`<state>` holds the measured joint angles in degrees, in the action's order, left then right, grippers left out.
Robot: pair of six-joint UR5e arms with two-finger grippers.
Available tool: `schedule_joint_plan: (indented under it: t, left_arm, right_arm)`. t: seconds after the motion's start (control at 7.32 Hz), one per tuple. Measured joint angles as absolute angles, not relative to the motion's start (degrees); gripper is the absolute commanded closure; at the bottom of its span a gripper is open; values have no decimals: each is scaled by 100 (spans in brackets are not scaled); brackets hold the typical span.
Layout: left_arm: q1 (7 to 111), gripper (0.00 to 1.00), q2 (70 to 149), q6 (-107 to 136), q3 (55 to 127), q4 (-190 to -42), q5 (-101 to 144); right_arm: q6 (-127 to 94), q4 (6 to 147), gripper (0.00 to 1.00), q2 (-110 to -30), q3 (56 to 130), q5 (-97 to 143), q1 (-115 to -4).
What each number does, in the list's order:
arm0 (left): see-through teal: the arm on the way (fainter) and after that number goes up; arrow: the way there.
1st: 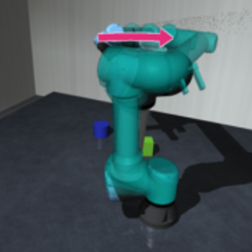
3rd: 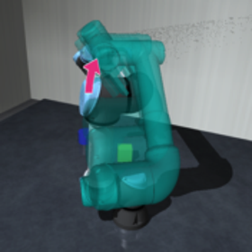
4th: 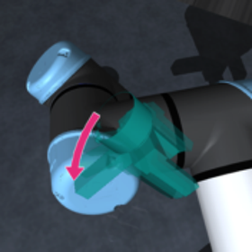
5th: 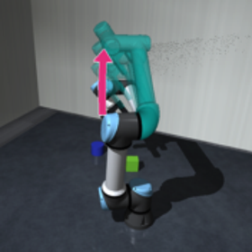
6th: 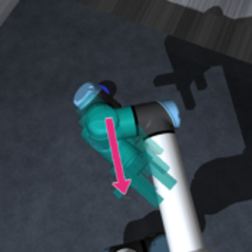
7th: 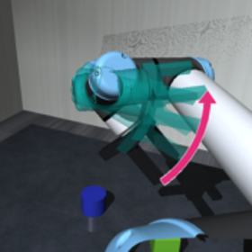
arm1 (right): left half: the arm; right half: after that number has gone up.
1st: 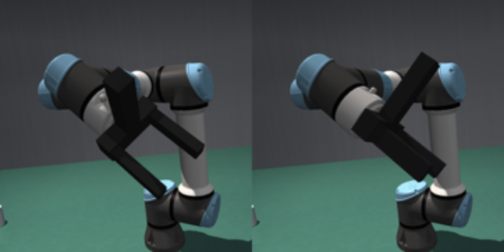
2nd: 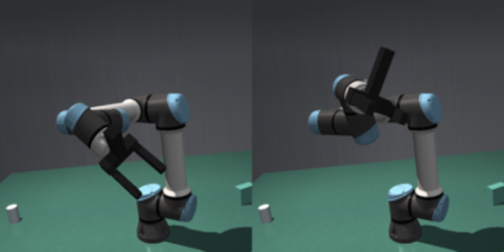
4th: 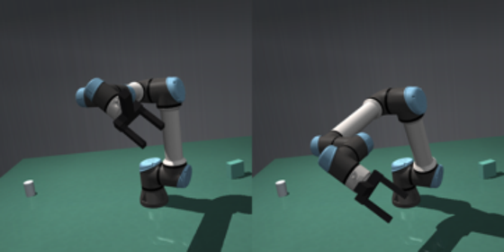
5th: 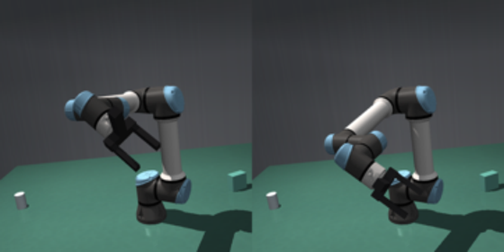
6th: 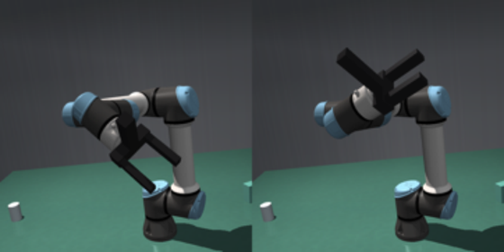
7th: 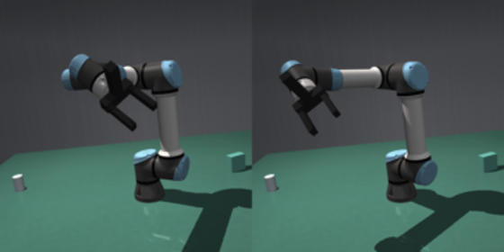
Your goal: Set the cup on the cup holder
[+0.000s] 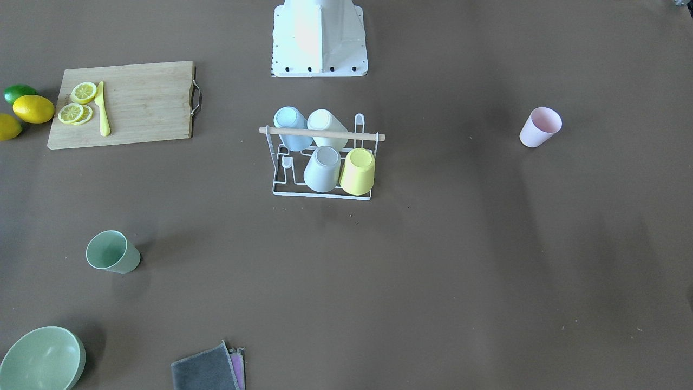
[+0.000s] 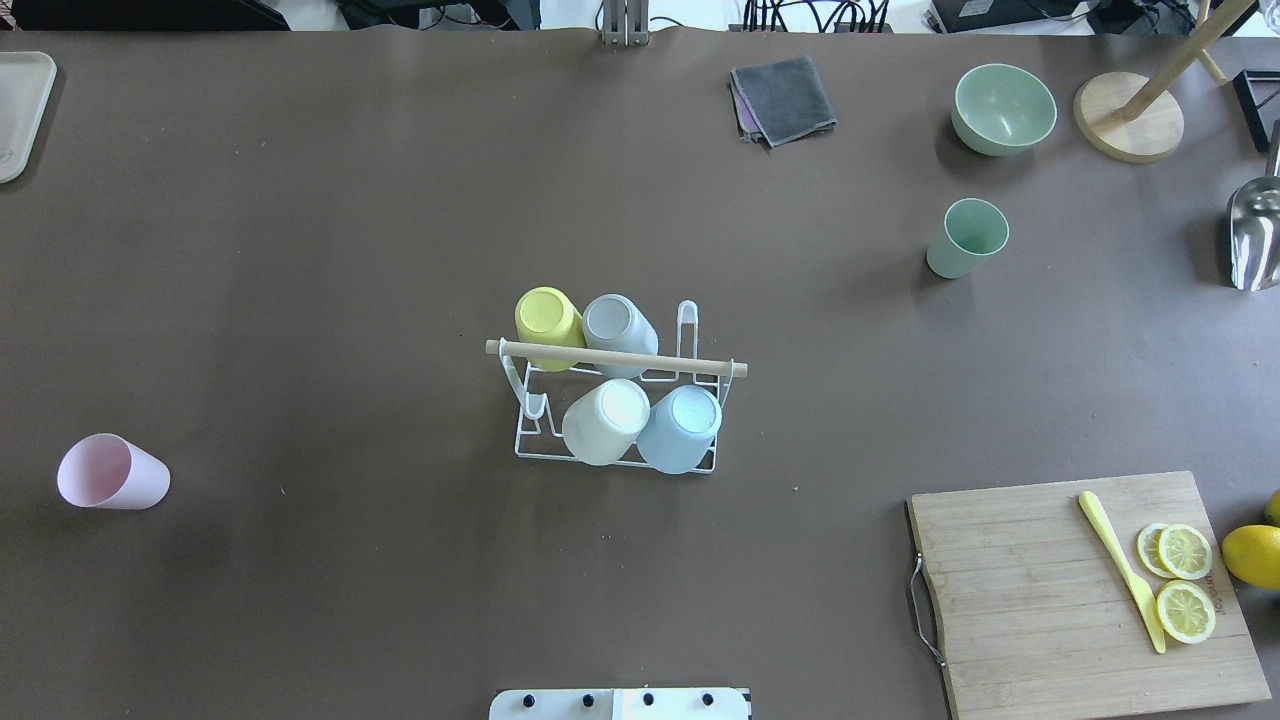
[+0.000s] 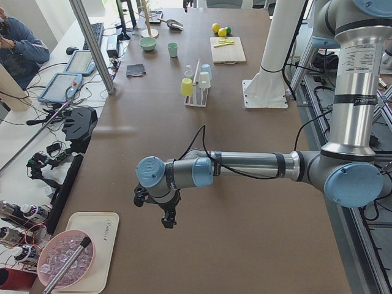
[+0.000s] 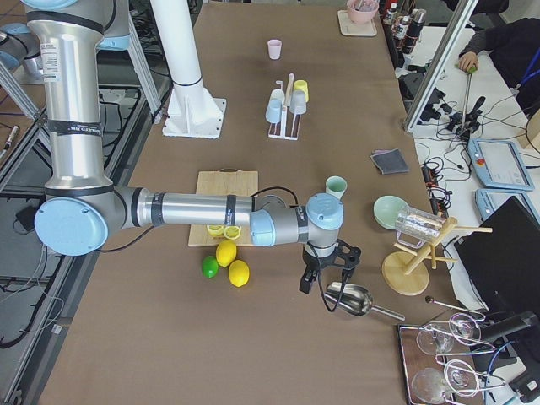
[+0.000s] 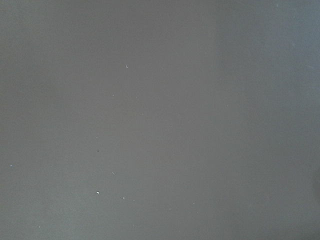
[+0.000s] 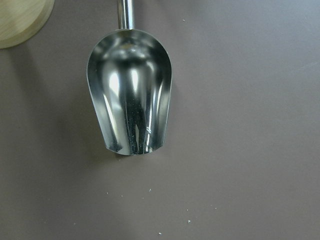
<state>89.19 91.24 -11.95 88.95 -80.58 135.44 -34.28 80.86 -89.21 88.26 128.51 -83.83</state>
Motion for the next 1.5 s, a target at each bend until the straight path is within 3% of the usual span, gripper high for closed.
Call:
schedule_joint_plan:
  t: [1.5]
  left_arm:
    - [8912, 2, 9109, -1186, 8614, -8471, 13604]
  right_arm:
    - [-3445, 8092, 0, -8889, 8831, 12833, -8292]
